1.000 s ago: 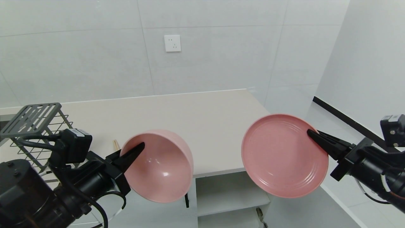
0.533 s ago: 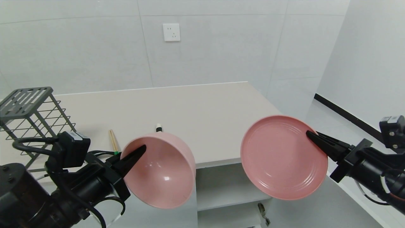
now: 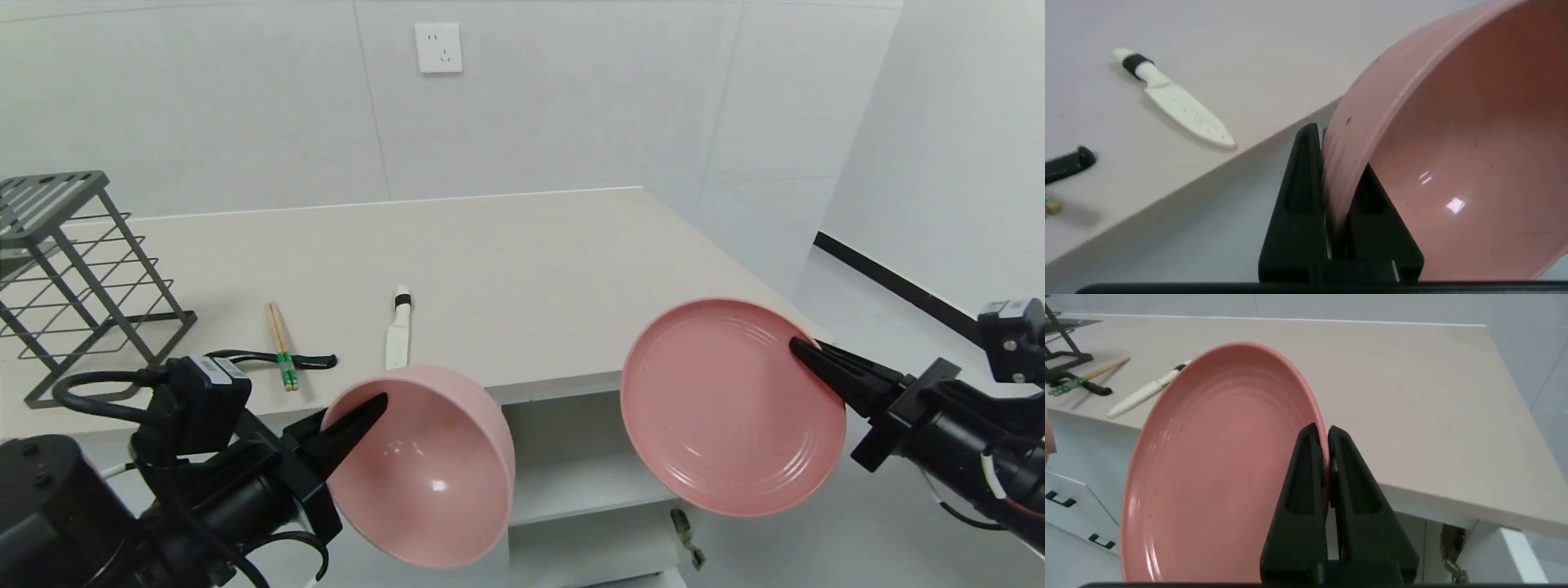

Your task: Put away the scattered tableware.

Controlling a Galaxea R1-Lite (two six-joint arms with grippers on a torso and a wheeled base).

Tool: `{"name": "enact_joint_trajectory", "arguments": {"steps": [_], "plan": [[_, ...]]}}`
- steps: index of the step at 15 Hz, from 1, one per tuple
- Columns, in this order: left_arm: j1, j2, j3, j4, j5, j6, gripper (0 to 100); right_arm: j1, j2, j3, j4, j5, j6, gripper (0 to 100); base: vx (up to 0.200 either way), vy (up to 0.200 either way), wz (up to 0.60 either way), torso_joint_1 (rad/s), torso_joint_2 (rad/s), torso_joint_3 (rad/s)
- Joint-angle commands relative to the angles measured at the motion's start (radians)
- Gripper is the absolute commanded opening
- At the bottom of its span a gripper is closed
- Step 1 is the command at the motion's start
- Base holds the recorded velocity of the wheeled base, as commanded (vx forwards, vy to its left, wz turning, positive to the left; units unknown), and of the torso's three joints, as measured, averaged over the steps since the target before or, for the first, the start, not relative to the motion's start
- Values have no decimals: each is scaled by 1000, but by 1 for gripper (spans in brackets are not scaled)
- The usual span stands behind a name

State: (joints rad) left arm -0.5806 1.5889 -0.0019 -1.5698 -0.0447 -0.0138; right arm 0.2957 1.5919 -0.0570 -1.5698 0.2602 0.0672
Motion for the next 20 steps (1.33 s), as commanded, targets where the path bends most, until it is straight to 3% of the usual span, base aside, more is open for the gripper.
{"name": "enact_joint_trajectory", "arguments": {"steps": [1,20], "plan": [[-1,22,2,-1,0,0,0,0,3,3,-1,1,0,0,0,0,0,-237,496,246],[-1,68,2,-1,3,0,0,2,20,11,-1,1,0,0,0,0,0,-184,401,208]]}}
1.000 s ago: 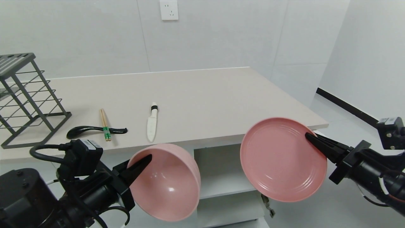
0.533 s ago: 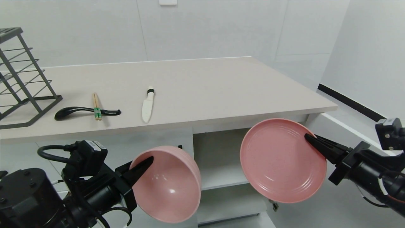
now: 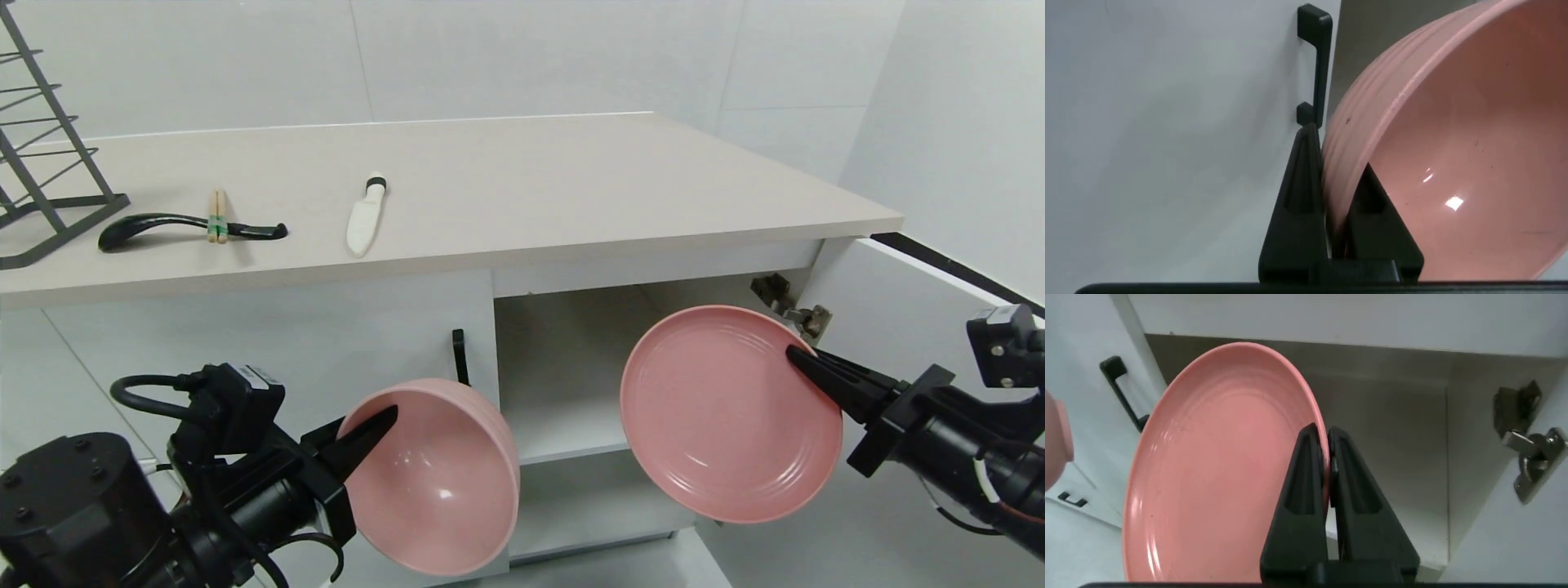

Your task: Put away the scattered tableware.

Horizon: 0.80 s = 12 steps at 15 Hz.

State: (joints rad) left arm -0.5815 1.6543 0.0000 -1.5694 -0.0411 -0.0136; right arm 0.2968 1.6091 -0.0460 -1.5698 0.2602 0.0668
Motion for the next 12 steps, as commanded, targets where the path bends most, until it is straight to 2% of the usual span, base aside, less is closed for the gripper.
{"name": "enact_joint_trajectory", "arguments": {"steps": [1,5,8,12], "plan": [[0,2,0,-1,0,0,0,1,6,1,-1,1,-1,0,0,0,0,-56,85,51],[-1,15,0,-1,0,0,0,2,29,6,-1,1,1,0,0,0,0,-5,17,24],[-1,33,0,-1,0,0,0,65,81,43,-1,-1,8,0,0,0,0,0,0,0],[-1,50,0,-1,0,0,0,71,213,0,-1,-1,8,0,0,0,0,0,0,0]]}}
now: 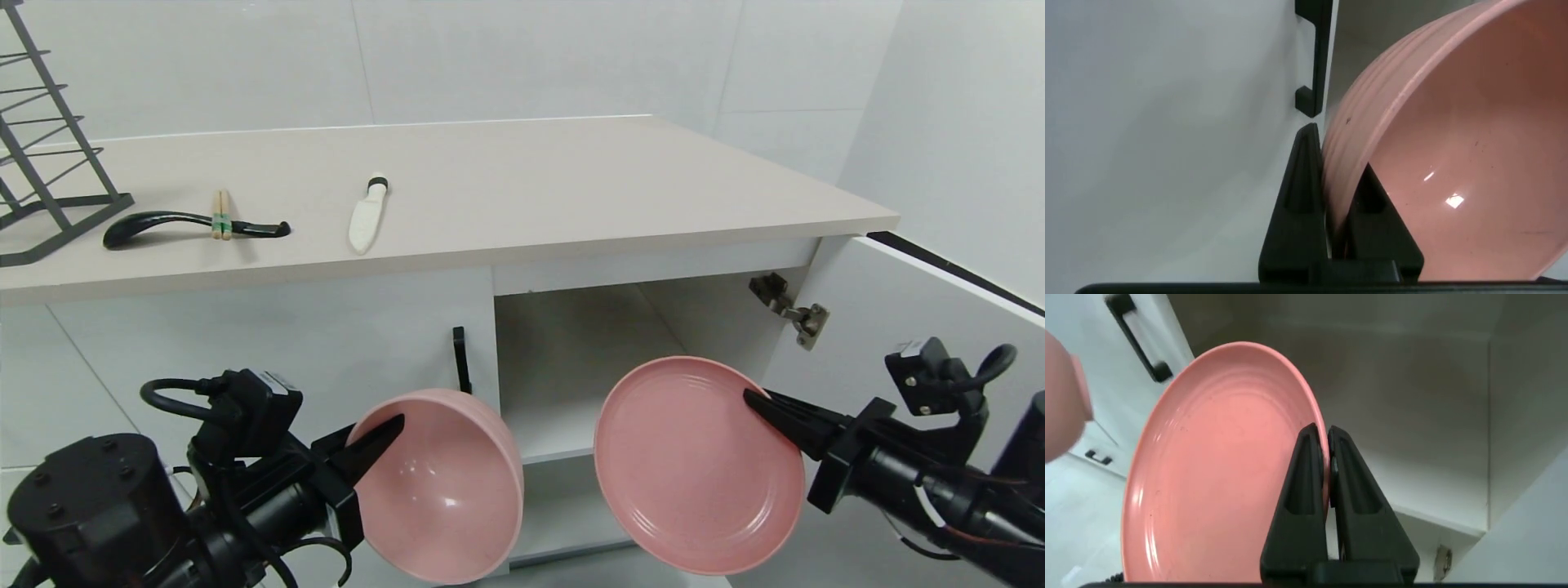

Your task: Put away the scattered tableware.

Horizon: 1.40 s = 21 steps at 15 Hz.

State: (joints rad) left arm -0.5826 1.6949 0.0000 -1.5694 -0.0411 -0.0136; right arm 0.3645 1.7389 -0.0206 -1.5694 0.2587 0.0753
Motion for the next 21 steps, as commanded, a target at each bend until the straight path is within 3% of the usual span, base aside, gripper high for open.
{"name": "enact_joint_trajectory", "arguments": {"steps": [1,3,6,8,9,10,13,21], "plan": [[0,9,0,-1,0,0,0,4,114,-50,-1,1,-2,0,0,0,0,0,0,0],[0,11,0,-1,1,0,0,5,154,-85,-1,1,-2,0,0,0,0,0,0,0],[-13,39,0,-1,75,18,0,24,197,-85,-1,2,0,0,200,0,0,-4,2,2],[-77,48,0,-1,84,26,0,36,238,-93,-1,2,-5,0,0,0,0,0,0,0],[-77,48,0,-1,84,26,0,36,238,-93,-1,2,-5,0,0,0,0,0,0,0],[-122,46,0,-1,107,24,0,30,306,-124,-1,1,-5,0,0,0,0,0,0,0],[-160,34,0,-1,113,24,0,33,355,-168,-1,1,-3,0,0,0,0,0,0,0],[-152,25,0,-1,115,24,0,21,461,-232,-1,1,9,0,0,0,0,0,0,0]]}}
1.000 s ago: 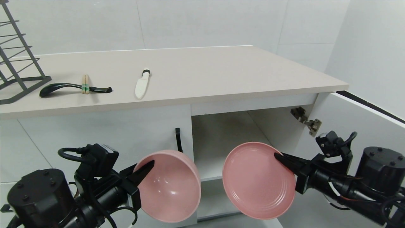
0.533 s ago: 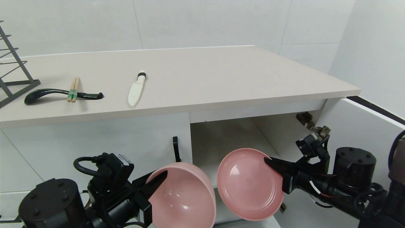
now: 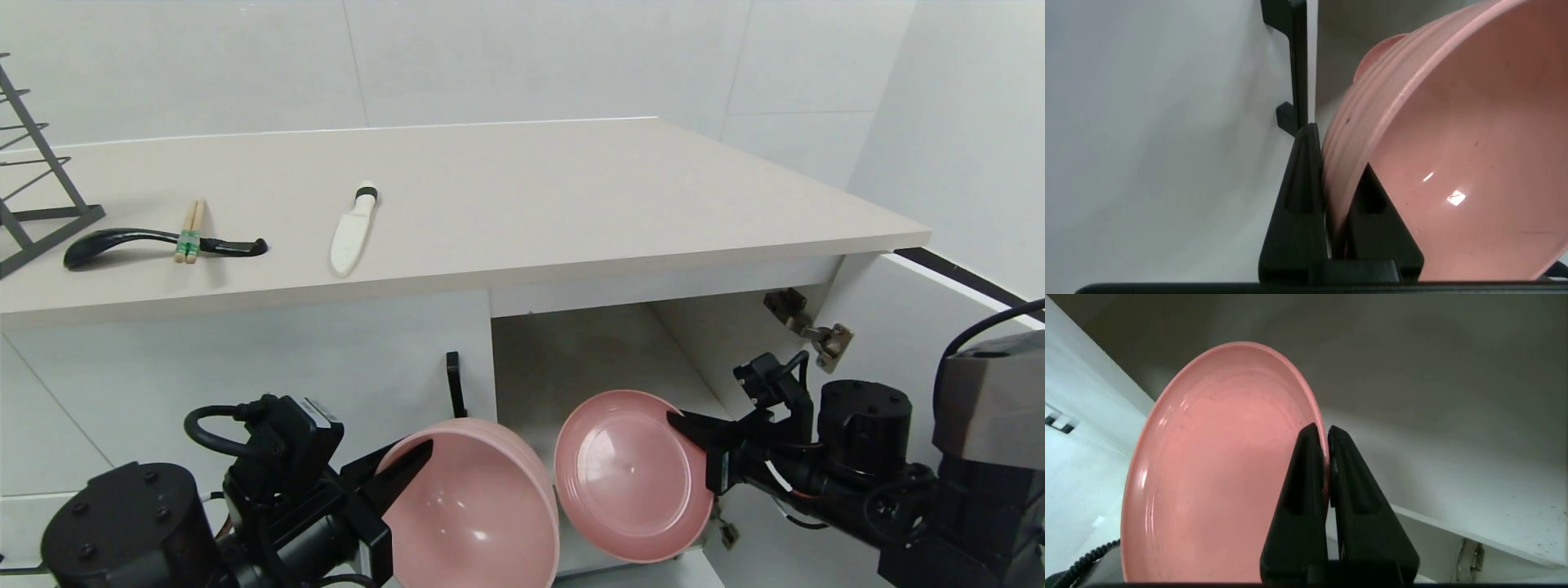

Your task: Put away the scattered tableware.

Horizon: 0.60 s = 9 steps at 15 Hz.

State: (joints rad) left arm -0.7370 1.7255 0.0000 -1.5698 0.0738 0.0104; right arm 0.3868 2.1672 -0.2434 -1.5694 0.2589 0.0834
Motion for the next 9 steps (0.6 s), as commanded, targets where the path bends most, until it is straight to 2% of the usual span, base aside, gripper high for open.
{"name": "enact_joint_trajectory", "arguments": {"steps": [1,5,9], "plan": [[2,-6,0,-1,0,0,0,-6,43,-16,-1,0,1,0,0,0,0,0,0,0],[2,-9,0,-1,0,0,0,-16,146,-134,-1,0,1,0,0,0,0,0,0,0],[2,-6,0,-1,0,0,0,-29,214,-189,-1,0,1,0,0,0,0,0,0,0]]}}
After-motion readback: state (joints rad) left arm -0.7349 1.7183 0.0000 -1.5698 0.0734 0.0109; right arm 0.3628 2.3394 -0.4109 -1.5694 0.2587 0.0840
